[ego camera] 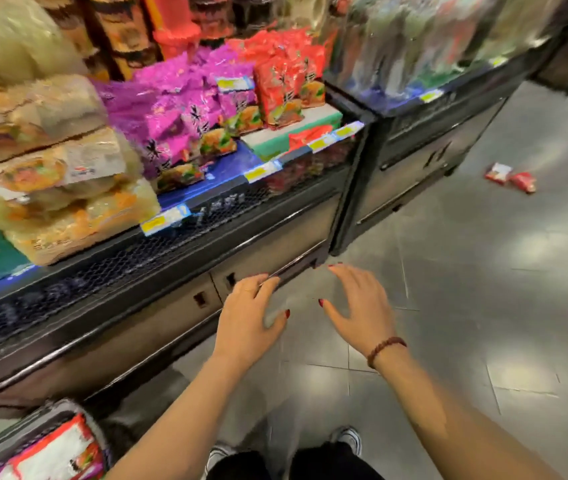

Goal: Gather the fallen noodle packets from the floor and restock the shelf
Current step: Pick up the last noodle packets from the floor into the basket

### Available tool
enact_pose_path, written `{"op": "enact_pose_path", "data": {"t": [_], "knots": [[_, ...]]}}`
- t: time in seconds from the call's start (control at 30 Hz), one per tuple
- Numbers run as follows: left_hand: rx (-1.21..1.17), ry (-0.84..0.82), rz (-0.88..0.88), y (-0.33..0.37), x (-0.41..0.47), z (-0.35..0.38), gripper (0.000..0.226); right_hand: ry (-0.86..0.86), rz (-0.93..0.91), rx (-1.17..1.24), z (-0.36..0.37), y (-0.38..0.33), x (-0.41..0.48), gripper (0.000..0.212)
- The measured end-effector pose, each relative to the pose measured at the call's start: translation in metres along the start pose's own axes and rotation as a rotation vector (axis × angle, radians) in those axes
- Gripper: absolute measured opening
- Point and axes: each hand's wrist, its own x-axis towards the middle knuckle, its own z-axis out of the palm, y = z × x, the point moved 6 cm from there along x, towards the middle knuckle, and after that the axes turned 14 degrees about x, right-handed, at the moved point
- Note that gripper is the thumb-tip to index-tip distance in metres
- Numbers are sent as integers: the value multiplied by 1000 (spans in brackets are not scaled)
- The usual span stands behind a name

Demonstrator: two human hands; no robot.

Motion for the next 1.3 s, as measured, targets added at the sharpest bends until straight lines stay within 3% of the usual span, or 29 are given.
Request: {"op": "enact_pose_path", "data": {"t": [0.33, 0.57, 1.03, 1.3], "knots": [[1, -65, 198, 199, 101, 69, 57, 107, 199, -18, -137, 177, -16, 56], [-9, -97, 343, 284, 188, 113, 57, 255, 308, -24, -196, 267, -2, 54], [-56, -173, 666, 426, 485, 233, 59, 340, 575, -131, -299, 474, 167, 53], [-133, -204, 718, 534, 615, 293, 58, 333, 694, -84, -369, 599, 233, 56]]}}
